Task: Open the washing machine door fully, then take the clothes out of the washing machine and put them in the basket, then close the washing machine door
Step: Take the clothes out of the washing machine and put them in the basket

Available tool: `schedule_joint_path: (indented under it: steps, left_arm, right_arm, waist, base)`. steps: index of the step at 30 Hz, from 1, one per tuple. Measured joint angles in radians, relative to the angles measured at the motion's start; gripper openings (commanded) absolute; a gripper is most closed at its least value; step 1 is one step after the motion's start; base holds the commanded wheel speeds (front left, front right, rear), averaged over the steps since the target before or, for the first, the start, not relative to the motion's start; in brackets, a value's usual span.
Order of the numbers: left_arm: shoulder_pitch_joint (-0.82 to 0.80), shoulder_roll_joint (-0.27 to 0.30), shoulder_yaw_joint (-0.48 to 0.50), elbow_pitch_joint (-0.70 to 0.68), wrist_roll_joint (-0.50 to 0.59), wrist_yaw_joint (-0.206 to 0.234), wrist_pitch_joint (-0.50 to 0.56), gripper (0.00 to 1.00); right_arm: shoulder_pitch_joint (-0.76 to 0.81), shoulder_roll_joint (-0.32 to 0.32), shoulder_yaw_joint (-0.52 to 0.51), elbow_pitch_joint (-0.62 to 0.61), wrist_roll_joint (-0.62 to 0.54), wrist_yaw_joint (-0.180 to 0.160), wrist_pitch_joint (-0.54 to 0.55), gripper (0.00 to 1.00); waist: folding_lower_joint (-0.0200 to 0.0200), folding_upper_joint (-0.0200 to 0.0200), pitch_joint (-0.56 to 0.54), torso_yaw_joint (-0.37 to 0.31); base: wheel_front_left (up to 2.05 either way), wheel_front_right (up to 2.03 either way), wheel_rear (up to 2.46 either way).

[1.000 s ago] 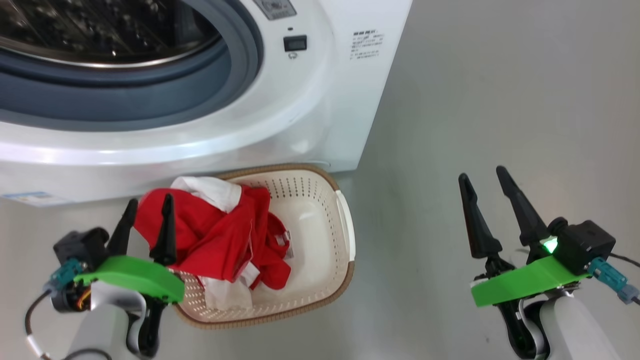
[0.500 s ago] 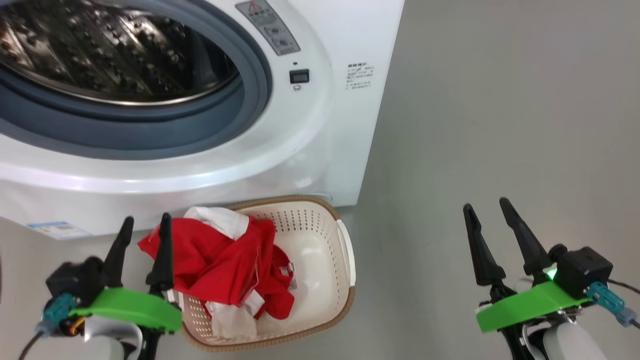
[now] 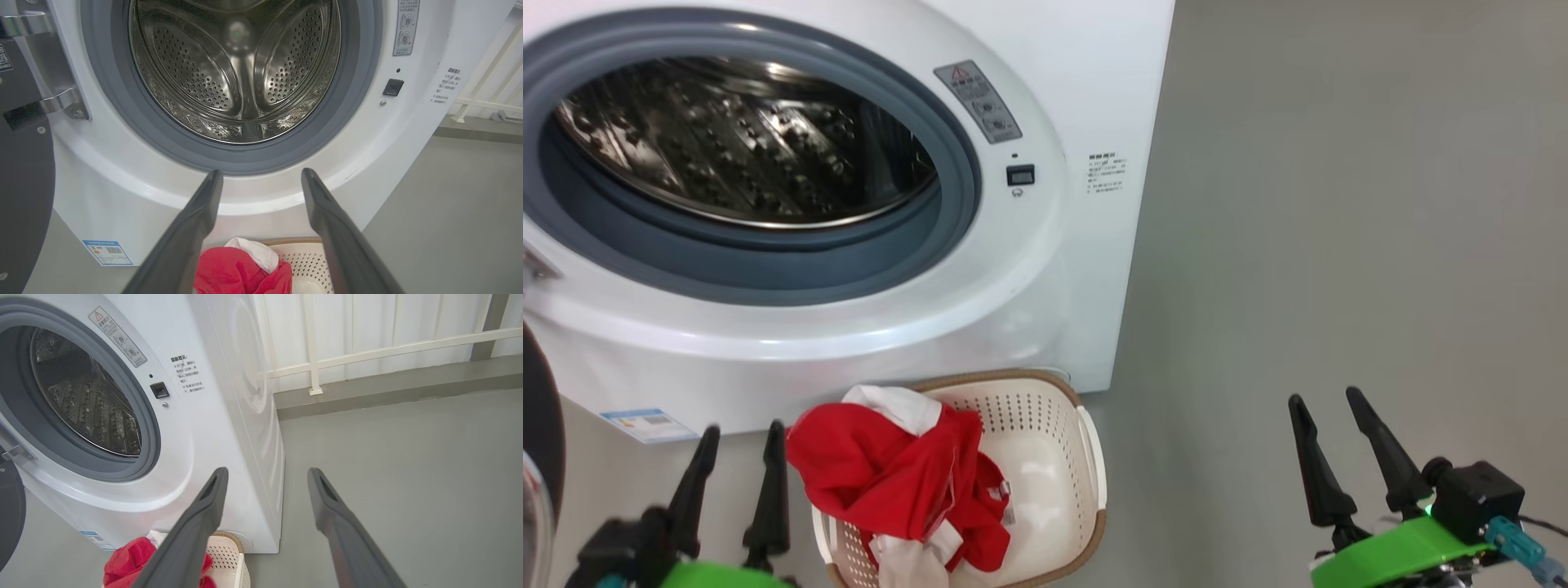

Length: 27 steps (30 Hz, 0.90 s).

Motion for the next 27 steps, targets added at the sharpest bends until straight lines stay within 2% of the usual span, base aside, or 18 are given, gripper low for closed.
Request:
schedule_joint_path:
  steps: [13,27]
  left_arm:
    - [0.151,-0.018,0.049,-0.092,0.017,0.0,0.0,1.0]
    - [0.169,-0.032,0.066,-0.111,0.026,0.0,0.0,1.0]
  right_arm:
    - [0.077,0.004,-0.036,-0.015,0.002,0.0,0.0,1.0]
    - [0.097,0.006,-0.052,-0.016,0.003,0.0,0.0,1.0]
  waist:
    - [0.0,0.0,-0.061,0.007]
    - [0.0,0.0,-0.06,0.008]
  base:
    - [0.0,0.0,0.0]
    - [0.0,0.0,0.0]
